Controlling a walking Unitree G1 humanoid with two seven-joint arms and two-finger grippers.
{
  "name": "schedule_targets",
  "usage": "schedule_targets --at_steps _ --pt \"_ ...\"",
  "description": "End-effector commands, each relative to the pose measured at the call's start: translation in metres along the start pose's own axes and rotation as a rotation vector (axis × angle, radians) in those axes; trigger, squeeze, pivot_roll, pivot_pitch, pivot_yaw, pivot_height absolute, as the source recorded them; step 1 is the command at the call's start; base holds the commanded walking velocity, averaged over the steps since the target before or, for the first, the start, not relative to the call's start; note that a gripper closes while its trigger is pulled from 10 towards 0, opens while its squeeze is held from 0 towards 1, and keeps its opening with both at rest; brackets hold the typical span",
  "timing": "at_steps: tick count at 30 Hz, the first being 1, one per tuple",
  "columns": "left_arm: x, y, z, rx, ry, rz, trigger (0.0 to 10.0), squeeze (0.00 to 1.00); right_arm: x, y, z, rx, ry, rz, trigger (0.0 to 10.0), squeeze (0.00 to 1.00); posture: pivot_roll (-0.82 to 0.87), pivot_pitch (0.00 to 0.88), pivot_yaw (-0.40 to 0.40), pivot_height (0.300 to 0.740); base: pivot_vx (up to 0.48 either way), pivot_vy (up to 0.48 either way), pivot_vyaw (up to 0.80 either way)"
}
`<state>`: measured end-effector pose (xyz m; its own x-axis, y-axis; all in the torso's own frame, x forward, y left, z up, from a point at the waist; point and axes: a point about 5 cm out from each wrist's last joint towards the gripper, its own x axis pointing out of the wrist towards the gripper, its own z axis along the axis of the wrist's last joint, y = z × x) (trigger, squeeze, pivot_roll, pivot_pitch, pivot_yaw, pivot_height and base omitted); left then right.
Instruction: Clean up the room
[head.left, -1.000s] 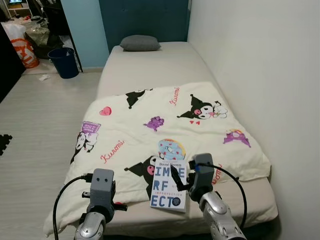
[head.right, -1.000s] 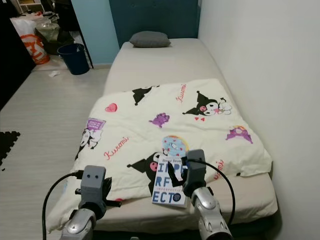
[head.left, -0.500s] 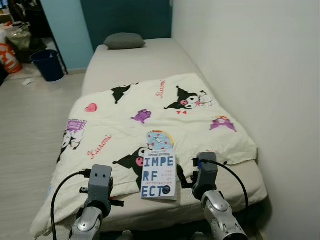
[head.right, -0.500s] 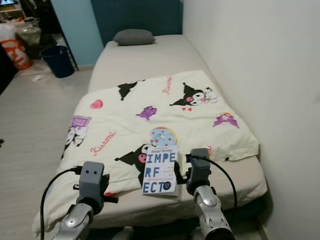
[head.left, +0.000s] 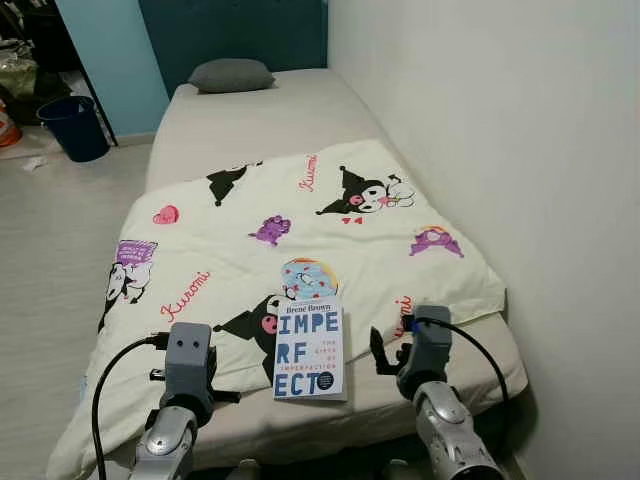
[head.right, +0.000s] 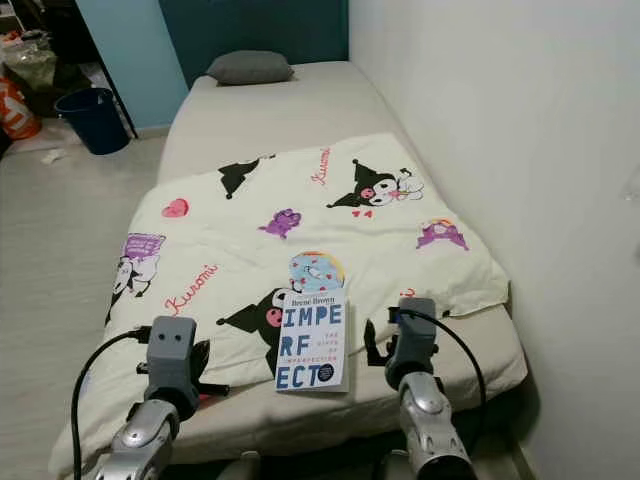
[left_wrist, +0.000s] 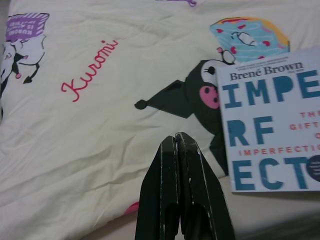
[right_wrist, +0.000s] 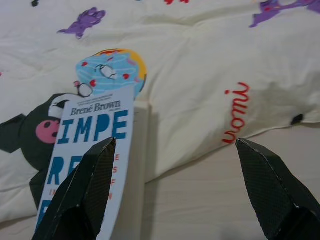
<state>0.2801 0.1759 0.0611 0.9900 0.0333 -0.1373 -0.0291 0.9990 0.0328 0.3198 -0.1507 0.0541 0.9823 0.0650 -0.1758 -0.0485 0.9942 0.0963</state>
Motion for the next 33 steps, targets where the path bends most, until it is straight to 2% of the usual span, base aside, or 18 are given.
schedule_targets --at_steps 1,9,22,26,30,32,33 --pt "-0.004 0.005 -0.010 0.004 0.034 0.018 10.0 0.00 -0.003 0.000 -0.009 0.016 0.036 -0.006 10.0 0.00 0.03 0.169 0.020 0.602 0.000 0.000 0.00" --pt "-0.005 0.006 -0.011 0.003 0.037 0.019 10.0 0.00 -0.001 0.006 -0.008 0.014 0.032 0.028 10.0 0.00 0.03 0.166 0.018 0.587 0.000 0.000 0.00" --pt "-0.012 -0.004 -0.017 -0.011 0.046 0.003 10.0 0.00 -0.002 0.012 -0.011 0.029 0.060 0.081 10.0 0.00 0.03 0.159 0.013 0.587 0.000 0.000 0.00" --pt "-0.013 -0.004 -0.018 -0.016 0.047 0.007 10.0 0.00 -0.001 0.017 -0.011 0.045 0.069 0.115 10.0 0.00 0.03 0.158 0.010 0.568 0.000 0.000 0.00" --pt "-0.015 -0.001 -0.019 -0.016 0.048 0.016 10.0 0.00 0.001 0.030 -0.013 0.054 0.108 0.217 10.0 0.00 0.03 0.163 0.009 0.568 0.000 0.000 0.00" --pt "-0.017 0.001 -0.020 -0.019 0.049 0.027 10.0 0.00 0.003 0.039 -0.012 0.087 0.136 0.288 10.0 0.00 0.03 0.170 0.006 0.568 0.000 0.000 0.00" --pt "-0.017 0.001 -0.020 -0.019 0.049 0.027 10.0 0.00 0.003 0.039 -0.012 0.087 0.136 0.288 10.0 0.00 0.03 0.170 0.006 0.568 0.000 0.000 0.00"
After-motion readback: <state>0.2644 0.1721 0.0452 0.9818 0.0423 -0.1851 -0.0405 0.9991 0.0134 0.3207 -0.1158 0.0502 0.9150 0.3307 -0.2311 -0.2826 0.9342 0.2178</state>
